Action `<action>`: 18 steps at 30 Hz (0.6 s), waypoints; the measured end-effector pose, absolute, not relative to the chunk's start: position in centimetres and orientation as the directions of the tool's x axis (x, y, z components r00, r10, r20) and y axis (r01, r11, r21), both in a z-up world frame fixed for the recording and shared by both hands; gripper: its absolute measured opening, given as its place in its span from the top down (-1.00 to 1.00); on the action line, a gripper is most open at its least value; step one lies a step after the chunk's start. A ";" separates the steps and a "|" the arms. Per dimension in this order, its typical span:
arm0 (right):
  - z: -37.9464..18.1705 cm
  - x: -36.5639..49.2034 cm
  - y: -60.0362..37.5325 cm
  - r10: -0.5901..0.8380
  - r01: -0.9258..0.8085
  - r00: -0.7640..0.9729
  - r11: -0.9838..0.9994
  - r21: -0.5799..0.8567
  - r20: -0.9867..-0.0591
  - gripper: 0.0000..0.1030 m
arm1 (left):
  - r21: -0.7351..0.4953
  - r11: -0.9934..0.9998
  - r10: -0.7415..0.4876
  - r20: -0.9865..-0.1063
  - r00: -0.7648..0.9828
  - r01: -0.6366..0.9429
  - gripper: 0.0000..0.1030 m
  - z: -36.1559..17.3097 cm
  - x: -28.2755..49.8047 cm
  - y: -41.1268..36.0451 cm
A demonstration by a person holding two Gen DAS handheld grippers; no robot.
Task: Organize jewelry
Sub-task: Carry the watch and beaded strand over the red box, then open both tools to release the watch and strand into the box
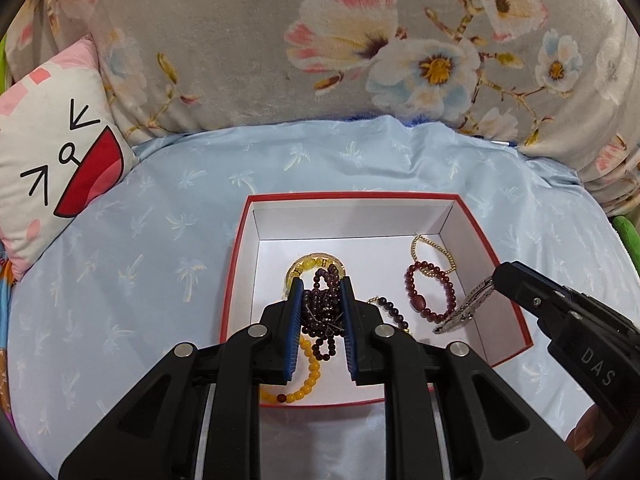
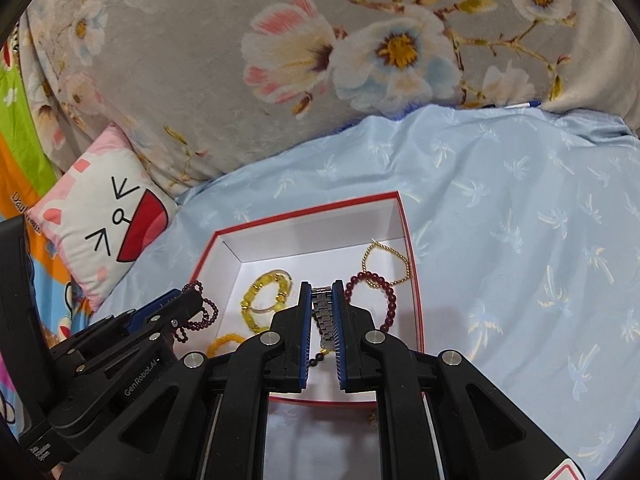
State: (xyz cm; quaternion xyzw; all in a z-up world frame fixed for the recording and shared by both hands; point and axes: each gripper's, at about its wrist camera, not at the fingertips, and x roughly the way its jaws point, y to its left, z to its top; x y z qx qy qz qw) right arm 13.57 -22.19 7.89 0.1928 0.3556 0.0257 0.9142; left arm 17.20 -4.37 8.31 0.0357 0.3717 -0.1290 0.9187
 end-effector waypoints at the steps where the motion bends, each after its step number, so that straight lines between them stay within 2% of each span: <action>1: 7.7 13.7 -22.3 0.182 0.093 0.743 0.925 0.369 -0.644 0.80 | -0.028 0.965 -0.207 -0.696 0.688 0.262 0.65 8.0 17.5 -4.5; 18: 6.6 16.7 -21.5 0.149 0.095 0.723 0.945 0.312 -0.674 0.80 | -0.023 0.972 -0.176 -0.728 0.663 0.234 0.65 5.8 20.5 -5.0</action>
